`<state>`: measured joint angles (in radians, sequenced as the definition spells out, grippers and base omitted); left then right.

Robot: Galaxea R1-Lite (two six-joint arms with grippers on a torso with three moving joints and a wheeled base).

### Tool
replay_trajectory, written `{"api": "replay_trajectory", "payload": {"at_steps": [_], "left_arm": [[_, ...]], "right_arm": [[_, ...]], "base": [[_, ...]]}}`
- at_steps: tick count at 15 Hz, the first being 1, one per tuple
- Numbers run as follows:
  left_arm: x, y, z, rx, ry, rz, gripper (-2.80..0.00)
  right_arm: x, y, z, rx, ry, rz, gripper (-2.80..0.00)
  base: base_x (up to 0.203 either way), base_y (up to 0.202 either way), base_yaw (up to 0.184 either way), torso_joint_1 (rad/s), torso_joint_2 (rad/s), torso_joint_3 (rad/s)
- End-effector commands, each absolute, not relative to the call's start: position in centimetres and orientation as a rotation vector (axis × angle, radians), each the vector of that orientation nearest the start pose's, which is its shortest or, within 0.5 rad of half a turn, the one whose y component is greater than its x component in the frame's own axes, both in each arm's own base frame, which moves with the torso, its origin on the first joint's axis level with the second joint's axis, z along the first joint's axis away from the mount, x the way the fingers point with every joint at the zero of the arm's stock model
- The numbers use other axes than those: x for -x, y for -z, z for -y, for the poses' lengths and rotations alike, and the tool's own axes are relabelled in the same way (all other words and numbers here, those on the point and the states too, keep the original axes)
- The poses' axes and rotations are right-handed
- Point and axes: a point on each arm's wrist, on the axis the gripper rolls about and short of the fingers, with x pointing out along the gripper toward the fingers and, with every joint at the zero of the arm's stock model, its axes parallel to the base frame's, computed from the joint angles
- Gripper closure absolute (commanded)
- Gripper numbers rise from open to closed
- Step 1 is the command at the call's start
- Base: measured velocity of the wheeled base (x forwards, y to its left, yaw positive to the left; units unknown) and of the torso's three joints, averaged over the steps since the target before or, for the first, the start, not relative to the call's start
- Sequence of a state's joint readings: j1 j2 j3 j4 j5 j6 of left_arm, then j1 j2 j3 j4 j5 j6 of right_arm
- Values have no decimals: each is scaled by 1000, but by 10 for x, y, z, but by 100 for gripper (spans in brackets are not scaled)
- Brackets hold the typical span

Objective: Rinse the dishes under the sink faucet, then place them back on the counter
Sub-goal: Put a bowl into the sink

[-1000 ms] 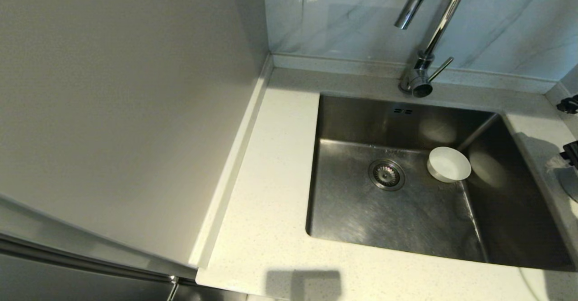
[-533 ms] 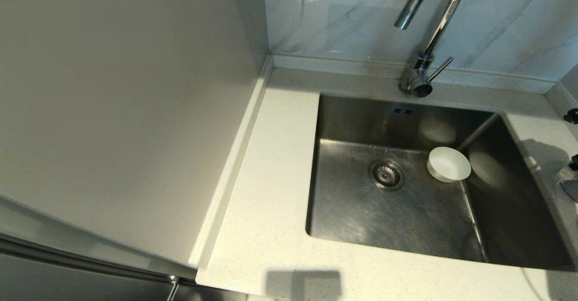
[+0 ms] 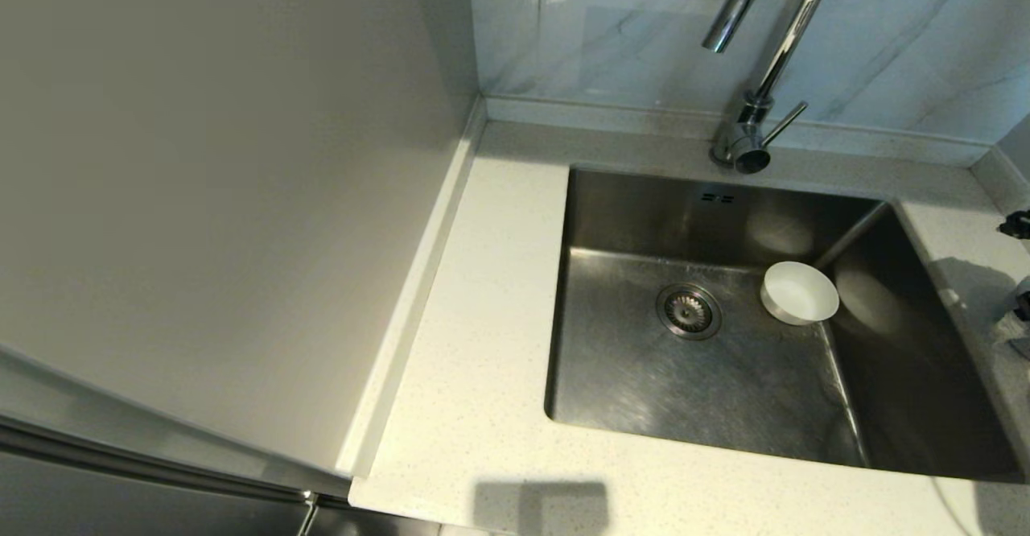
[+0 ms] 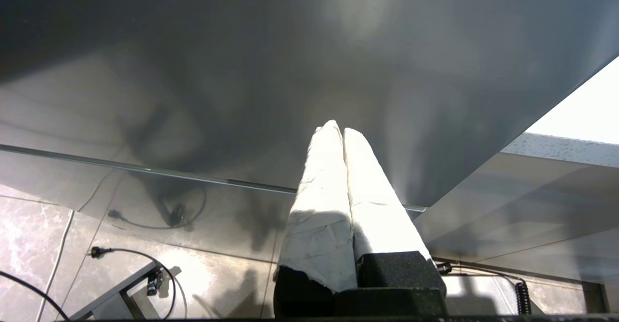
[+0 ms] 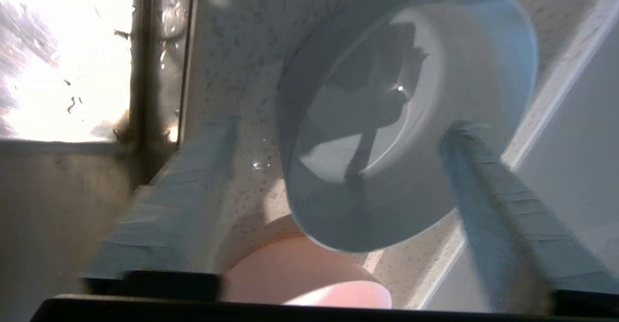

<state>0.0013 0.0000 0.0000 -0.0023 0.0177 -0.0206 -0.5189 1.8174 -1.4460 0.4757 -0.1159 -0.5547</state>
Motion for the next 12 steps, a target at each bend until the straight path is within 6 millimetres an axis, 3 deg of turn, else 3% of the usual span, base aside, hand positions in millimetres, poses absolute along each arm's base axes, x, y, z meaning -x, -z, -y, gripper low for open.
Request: {"api": "replay_trajectory", "payload": {"at_steps": [1, 12], "left_arm": [[23, -76, 0, 22, -20, 6, 0], [23, -76, 0, 22, -20, 6, 0]], "right_arm": [[-285, -219, 166, 333, 337, -988, 0], [-288, -218, 162, 339, 315, -987, 0]], "base": [[0, 0, 0, 0, 0, 0], [0, 0, 0, 0, 0, 0]]}}
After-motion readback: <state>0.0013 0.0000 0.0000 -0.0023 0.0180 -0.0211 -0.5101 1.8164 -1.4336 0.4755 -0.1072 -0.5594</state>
